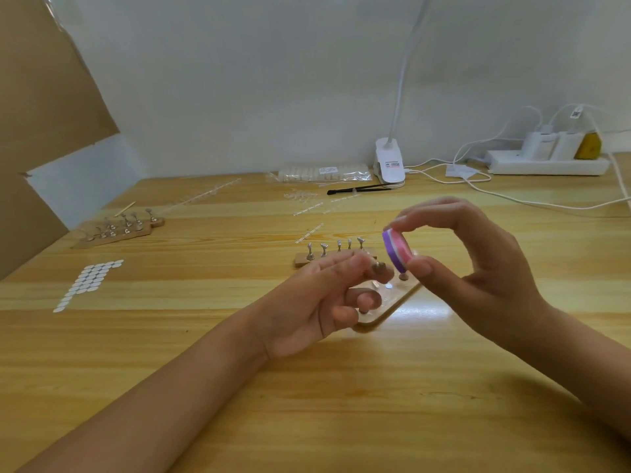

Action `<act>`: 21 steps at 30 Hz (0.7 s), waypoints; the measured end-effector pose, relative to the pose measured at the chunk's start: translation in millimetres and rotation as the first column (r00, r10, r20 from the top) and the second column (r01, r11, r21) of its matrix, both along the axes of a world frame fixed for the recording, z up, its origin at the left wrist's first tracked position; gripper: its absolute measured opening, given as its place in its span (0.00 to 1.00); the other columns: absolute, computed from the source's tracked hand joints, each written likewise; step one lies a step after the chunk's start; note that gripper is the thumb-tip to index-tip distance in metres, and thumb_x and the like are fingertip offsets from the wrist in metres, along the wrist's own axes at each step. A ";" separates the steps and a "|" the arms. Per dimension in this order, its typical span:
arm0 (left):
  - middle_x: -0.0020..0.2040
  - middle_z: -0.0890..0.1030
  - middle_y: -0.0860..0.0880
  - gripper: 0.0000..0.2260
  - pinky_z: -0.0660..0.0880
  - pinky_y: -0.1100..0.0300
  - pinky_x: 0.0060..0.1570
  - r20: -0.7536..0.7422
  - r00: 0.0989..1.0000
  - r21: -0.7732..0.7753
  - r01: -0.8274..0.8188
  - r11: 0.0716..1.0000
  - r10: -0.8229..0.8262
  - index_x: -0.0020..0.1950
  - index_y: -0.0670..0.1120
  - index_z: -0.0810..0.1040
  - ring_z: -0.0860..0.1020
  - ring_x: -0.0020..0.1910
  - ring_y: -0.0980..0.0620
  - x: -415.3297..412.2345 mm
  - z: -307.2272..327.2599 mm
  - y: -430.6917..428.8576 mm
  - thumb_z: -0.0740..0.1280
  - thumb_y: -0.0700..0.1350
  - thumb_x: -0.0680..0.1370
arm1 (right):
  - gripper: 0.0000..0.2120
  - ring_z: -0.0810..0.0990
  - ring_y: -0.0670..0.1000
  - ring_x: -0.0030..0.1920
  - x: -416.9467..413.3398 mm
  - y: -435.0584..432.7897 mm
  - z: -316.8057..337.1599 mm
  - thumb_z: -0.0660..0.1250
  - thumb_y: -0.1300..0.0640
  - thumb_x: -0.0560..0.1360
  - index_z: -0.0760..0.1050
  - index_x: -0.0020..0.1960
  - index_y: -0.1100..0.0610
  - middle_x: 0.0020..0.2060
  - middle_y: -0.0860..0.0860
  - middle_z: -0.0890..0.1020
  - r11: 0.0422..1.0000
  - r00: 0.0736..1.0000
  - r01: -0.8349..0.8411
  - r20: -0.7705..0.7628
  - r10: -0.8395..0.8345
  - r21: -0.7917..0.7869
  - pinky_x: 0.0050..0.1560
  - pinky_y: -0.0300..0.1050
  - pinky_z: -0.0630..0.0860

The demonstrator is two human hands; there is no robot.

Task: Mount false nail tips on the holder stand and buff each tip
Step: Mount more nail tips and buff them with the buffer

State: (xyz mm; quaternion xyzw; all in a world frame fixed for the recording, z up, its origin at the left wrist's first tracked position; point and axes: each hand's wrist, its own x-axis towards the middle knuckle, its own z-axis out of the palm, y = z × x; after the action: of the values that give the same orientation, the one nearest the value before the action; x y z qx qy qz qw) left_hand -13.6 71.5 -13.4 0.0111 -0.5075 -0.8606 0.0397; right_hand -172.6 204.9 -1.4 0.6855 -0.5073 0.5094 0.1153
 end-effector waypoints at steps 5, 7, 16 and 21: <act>0.44 0.82 0.51 0.23 0.72 0.72 0.26 0.005 1.000 0.003 -0.001 1.000 0.001 0.58 0.39 0.74 0.78 0.34 0.60 0.7 1.5 -0.6 0.75 0.51 0.71 | 0.14 0.79 0.48 0.58 5.2 -3.5 -0.7 0.69 0.48 0.76 0.75 0.59 0.53 0.55 0.46 0.79 0.999 0.987 0.012 -0.157 -0.017 -0.037 0.56 0.56 0.74; 0.46 0.82 0.51 0.21 0.72 0.73 0.26 0.010 1.000 -0.002 -0.010 1.000 0.010 0.55 0.41 0.76 0.77 0.34 0.59 1.3 2.0 -0.6 0.77 0.50 0.69 | 0.15 0.79 0.47 0.58 2.2 -6.2 -1.2 0.68 0.48 0.75 0.75 0.59 0.52 0.55 0.43 0.79 0.996 0.993 0.089 -0.085 -0.087 0.022 0.58 0.55 0.75; 0.45 0.83 0.49 0.14 0.74 0.71 0.28 0.027 0.983 0.034 -0.182 0.983 0.181 0.46 0.46 0.85 0.77 0.34 0.57 0.5 8.2 -3.1 0.76 0.55 0.71 | 0.16 0.81 0.53 0.55 -6.9 -10.4 4.8 0.56 0.50 0.80 0.78 0.62 0.48 0.54 0.57 0.83 0.917 0.647 -0.363 0.753 0.120 0.166 0.53 0.42 0.79; 0.47 0.83 0.50 0.10 0.77 0.70 0.33 0.060 0.964 0.043 -0.260 0.965 0.257 0.51 0.48 0.87 0.78 0.36 0.57 -2.5 9.9 -3.7 0.69 0.50 0.76 | 0.18 0.81 0.51 0.54 -5.0 -12.4 7.0 0.55 0.48 0.79 0.81 0.59 0.49 0.54 0.56 0.84 0.872 0.525 -0.468 0.838 0.146 0.141 0.51 0.41 0.79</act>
State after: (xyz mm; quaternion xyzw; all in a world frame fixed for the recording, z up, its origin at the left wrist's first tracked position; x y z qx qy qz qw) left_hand -16.1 67.7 -3.5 0.1013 -0.4808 -0.8600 0.1378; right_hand -177.6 192.6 5.6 0.4670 -0.4533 0.6766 -0.3445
